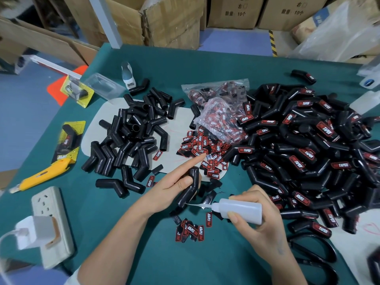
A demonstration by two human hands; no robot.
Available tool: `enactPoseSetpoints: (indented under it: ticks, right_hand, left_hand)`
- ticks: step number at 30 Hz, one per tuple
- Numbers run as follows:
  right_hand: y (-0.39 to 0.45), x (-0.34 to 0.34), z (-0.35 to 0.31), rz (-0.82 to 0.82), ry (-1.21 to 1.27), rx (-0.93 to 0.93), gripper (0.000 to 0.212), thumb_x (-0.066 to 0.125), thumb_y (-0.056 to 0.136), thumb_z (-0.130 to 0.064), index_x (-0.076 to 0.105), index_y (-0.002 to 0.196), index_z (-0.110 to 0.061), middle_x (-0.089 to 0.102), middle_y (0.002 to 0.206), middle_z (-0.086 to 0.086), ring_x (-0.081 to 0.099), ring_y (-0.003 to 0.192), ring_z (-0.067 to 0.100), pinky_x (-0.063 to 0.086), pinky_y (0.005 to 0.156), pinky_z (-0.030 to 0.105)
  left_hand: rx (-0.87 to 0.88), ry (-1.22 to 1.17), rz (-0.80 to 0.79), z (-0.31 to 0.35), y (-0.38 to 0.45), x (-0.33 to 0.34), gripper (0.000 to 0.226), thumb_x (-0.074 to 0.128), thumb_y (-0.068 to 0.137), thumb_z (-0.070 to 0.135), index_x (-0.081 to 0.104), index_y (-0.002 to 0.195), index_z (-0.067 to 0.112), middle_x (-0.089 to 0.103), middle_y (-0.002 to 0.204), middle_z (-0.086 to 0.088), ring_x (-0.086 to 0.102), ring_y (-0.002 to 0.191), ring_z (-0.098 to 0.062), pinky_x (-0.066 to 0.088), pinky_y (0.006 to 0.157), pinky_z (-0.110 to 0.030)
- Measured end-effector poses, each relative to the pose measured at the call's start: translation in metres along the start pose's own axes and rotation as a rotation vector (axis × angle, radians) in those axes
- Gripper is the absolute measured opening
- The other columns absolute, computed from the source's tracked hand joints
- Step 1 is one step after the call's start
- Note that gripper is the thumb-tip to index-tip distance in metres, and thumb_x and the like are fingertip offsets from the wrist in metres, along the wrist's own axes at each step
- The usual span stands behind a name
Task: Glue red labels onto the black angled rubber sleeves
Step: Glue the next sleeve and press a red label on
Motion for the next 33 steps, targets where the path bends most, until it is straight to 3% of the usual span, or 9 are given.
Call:
enactPoseSetpoints:
  ticks: [16, 20, 24, 27, 31, 33]
  right_hand:
    - [0.0002, -0.0027, -0.0002, 0.031, 0.003, -0.009, 0.027, 0.075, 0.085, -0.034, 0.068, 0.108, -0.046, 0.064, 0.098, -0.016, 0.065, 0.085, 0.012, 0.052, 0.069, 0.025]
    - [0.0000, -0.0022, 0.0007, 0.023, 0.002, -0.010, 0.025, 0.075, 0.085, -0.034, 0.068, 0.107, -0.044, 0.063, 0.098, -0.015, 0.065, 0.084, 0.013, 0.052, 0.068, 0.026]
    - [0.0003, -0.0015, 0.0009, 0.024, 0.003, -0.006, 0.025, 0.075, 0.085, -0.033, 0.068, 0.107, -0.043, 0.063, 0.098, -0.016, 0.065, 0.085, 0.012, 0.051, 0.069, 0.022]
    - [0.0004, -0.0018, 0.0005, 0.029, 0.002, -0.005, 0.025, 0.075, 0.085, -0.034, 0.068, 0.107, -0.042, 0.063, 0.098, -0.017, 0.065, 0.085, 0.011, 0.052, 0.069, 0.021]
    - [0.0003, -0.0011, 0.0010, 0.024, 0.009, -0.002, 0.024, 0.075, 0.085, -0.033, 0.068, 0.107, -0.041, 0.063, 0.099, -0.016, 0.066, 0.086, 0.011, 0.051, 0.071, 0.020]
    - [-0.0001, 0.0004, 0.0007, 0.010, 0.003, -0.009, 0.024, 0.075, 0.085, -0.033, 0.068, 0.107, -0.040, 0.063, 0.097, -0.015, 0.064, 0.084, 0.012, 0.049, 0.071, 0.019]
  left_hand:
    - [0.003, -0.001, 0.018, -0.0010, -0.0001, -0.0001, 0.052, 0.044, 0.110, 0.049, 0.034, 0.160, 0.044, 0.033, 0.168, 0.016, 0.026, 0.158, -0.009, 0.020, 0.124, -0.019]
    - [-0.017, -0.016, 0.029, -0.0004, -0.0013, -0.0001, 0.053, 0.045, 0.109, 0.053, 0.035, 0.160, 0.046, 0.045, 0.161, 0.005, 0.035, 0.153, -0.023, 0.024, 0.124, -0.023]
    - [-0.020, -0.003, 0.036, 0.0005, -0.0015, -0.0002, 0.053, 0.045, 0.108, 0.056, 0.035, 0.159, 0.048, 0.046, 0.161, 0.009, 0.038, 0.152, -0.019, 0.024, 0.125, -0.025]
    - [-0.028, -0.015, 0.036, 0.0002, -0.0022, 0.0001, 0.054, 0.046, 0.107, 0.057, 0.035, 0.159, 0.046, 0.048, 0.155, -0.003, 0.038, 0.149, -0.031, 0.026, 0.126, -0.031]
    - [-0.027, 0.000, 0.027, 0.0015, -0.0023, -0.0007, 0.053, 0.045, 0.107, 0.056, 0.035, 0.159, 0.047, 0.047, 0.157, -0.001, 0.040, 0.151, -0.024, 0.025, 0.126, -0.029]
    - [-0.015, 0.007, 0.018, 0.0031, -0.0017, 0.0000, 0.052, 0.045, 0.108, 0.054, 0.035, 0.159, 0.048, 0.041, 0.165, 0.010, 0.033, 0.155, -0.013, 0.023, 0.125, -0.022]
Point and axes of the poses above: each hand's wrist, its own y-axis towards the middle knuckle, its own x-axis out of the palm, z = x × y, the point moved 3 cm from there along y, towards the middle knuckle
